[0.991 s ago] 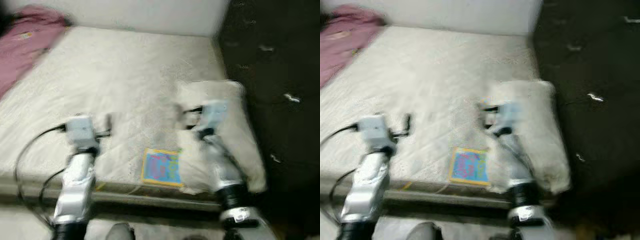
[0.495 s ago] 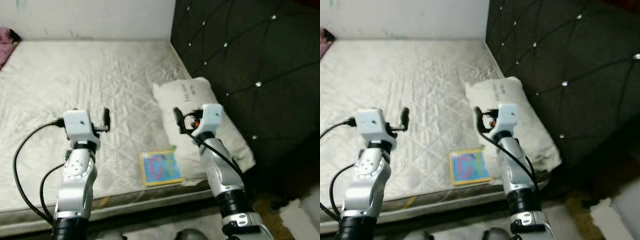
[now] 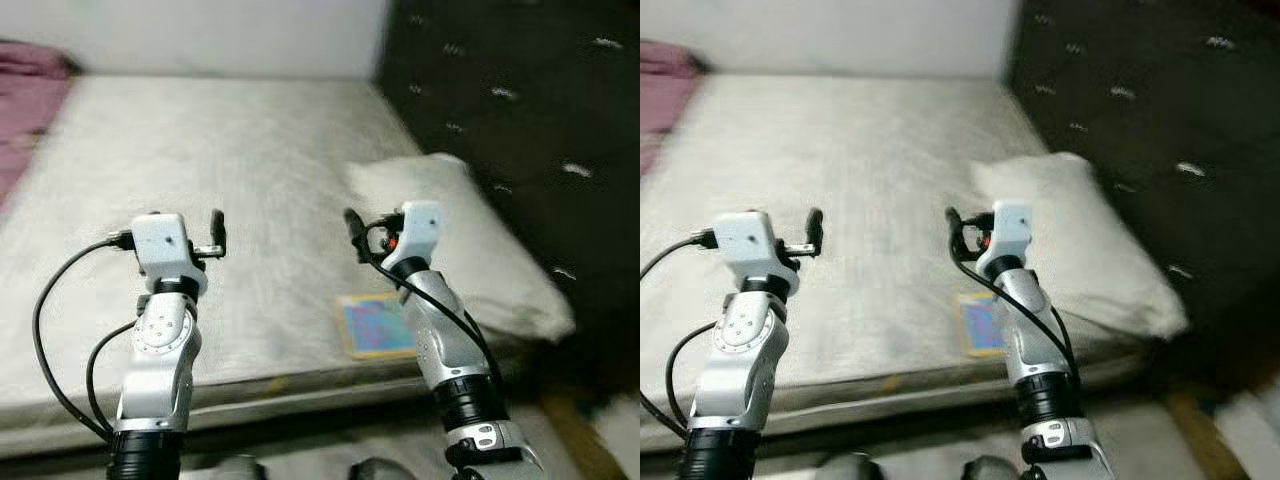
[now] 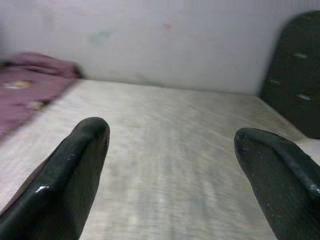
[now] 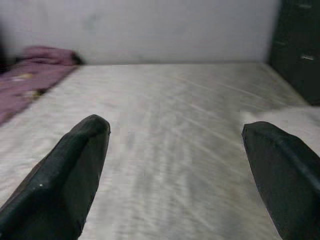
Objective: Clean up the room
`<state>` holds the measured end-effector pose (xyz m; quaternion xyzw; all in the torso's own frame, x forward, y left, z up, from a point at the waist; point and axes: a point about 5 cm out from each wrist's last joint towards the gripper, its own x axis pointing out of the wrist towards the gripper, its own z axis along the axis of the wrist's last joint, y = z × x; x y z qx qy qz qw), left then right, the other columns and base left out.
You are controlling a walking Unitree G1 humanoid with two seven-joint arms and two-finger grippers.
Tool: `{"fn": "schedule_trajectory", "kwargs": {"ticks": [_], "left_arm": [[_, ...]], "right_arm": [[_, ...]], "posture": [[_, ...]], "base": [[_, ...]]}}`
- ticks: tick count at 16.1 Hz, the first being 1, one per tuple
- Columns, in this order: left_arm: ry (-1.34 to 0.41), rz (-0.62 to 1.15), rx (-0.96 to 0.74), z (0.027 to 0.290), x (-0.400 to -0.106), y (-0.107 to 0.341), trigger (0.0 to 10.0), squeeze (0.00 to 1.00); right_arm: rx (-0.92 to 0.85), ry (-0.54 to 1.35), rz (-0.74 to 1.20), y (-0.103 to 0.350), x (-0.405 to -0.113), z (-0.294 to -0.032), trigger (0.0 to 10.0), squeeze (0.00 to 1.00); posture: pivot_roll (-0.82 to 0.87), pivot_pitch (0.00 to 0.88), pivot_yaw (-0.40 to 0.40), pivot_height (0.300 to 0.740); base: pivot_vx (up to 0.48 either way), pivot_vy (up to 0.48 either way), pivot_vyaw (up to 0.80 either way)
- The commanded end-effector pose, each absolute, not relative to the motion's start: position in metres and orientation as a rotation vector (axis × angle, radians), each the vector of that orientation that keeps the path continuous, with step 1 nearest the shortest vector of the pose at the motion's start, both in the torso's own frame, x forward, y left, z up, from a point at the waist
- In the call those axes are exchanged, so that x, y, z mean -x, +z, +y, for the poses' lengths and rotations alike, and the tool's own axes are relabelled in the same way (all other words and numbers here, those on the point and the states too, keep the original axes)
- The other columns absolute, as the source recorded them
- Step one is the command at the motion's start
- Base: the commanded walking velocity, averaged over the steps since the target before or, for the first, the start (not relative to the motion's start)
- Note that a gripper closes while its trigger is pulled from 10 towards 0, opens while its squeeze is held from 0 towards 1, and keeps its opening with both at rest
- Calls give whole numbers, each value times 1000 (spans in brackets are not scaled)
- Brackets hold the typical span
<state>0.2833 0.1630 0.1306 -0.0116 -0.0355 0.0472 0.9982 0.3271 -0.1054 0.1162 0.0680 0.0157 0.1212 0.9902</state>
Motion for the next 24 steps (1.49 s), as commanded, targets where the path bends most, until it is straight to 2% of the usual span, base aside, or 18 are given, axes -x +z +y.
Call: {"fn": "schedule_trajectory", "kwargs": {"ticks": [1,9,14,24], "left_arm": [[89,-57,25,159,-283,128,10000,0],[75,-71,35,157,-284,130,10000,0],[-4,-99,80,152,-281,133,10000,0],[-3,-94,91,151,-280,131,10000,0]], "right_arm": [[-130,215,35,117,-329,-114,10000,0],[-132,202,61,115,-332,-116,10000,0],[-119,207,63,115,-332,-116,10000,0],[-108,209,63,115,-333,-117,10000,0]], "posture": [[-37,0,-46,740],[-38,0,-49,740],[-41,0,-54,740],[-44,0,-59,740]], "base": [[0,480,0],[0,480,0],[0,0,0],[252,0,0]]}}
